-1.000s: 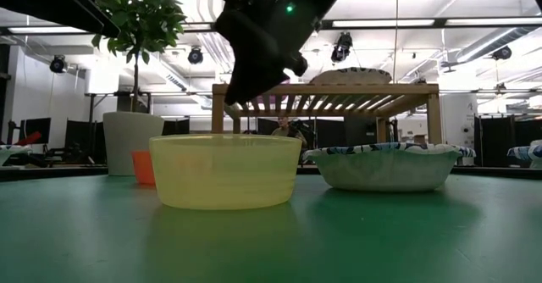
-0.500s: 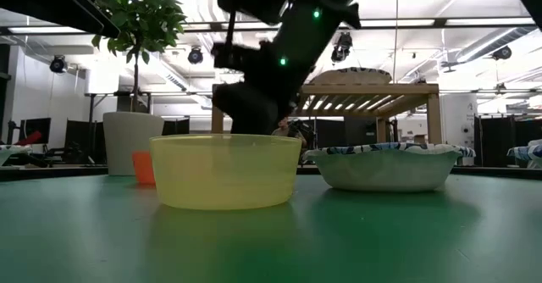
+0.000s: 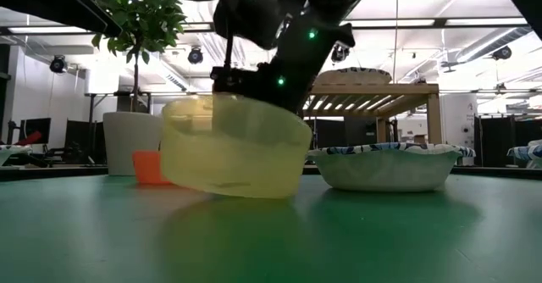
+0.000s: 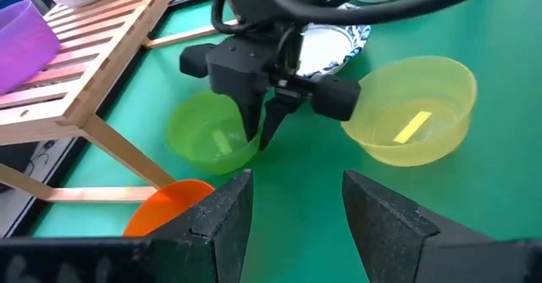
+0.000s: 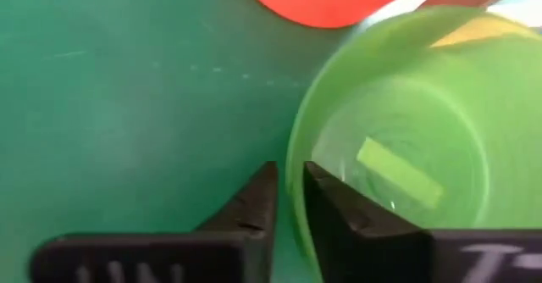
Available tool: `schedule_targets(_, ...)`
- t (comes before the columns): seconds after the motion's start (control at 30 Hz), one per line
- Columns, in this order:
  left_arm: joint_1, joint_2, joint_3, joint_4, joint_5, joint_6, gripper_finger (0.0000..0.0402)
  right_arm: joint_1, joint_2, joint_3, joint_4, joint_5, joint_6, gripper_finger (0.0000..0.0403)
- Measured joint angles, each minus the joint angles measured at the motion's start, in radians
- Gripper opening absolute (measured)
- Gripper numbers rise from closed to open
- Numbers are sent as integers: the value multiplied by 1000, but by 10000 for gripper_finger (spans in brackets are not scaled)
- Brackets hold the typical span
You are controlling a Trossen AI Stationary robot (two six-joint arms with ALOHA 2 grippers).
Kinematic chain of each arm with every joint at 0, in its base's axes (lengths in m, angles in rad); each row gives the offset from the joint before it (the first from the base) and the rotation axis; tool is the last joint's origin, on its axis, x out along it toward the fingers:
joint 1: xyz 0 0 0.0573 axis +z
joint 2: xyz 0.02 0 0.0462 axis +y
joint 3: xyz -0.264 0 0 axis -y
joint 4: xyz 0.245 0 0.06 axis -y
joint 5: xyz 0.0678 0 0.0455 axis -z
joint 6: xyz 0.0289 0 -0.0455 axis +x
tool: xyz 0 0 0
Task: Place and stack bowls onto a shelf
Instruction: Stack the green bowl on top of the purple bowl on the shelf
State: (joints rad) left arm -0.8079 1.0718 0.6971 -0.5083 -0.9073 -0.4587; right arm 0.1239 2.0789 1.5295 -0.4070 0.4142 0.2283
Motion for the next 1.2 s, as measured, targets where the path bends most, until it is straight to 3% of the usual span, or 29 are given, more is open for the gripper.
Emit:
schedule_targets(0.1, 0, 0, 0, 0, 0, 0, 166, 2, -14, 0, -3, -6, -4, 14)
schedule_targets(0.3, 0, 0, 0, 0, -1, 0, 166, 17, -72, 0, -7, -11, -20, 9)
schedule_targets(0.5, 0, 0, 0, -1, -2, 0, 166, 48, -178, 1, -1, -113, -73, 9)
schedule_targets(0.8, 0, 0, 0, 0, -4, 4, 166, 94, -372, 2, 113, -122, -276, 9)
schedule_targets(0.97, 0, 0, 0, 2, -6, 4, 166, 52, -446, 3, 162, -2, -394, 9)
schedule_targets(1.2, 0, 0, 0, 2, -19, 5, 166, -100, -453, 3, 209, 18, -442, 9)
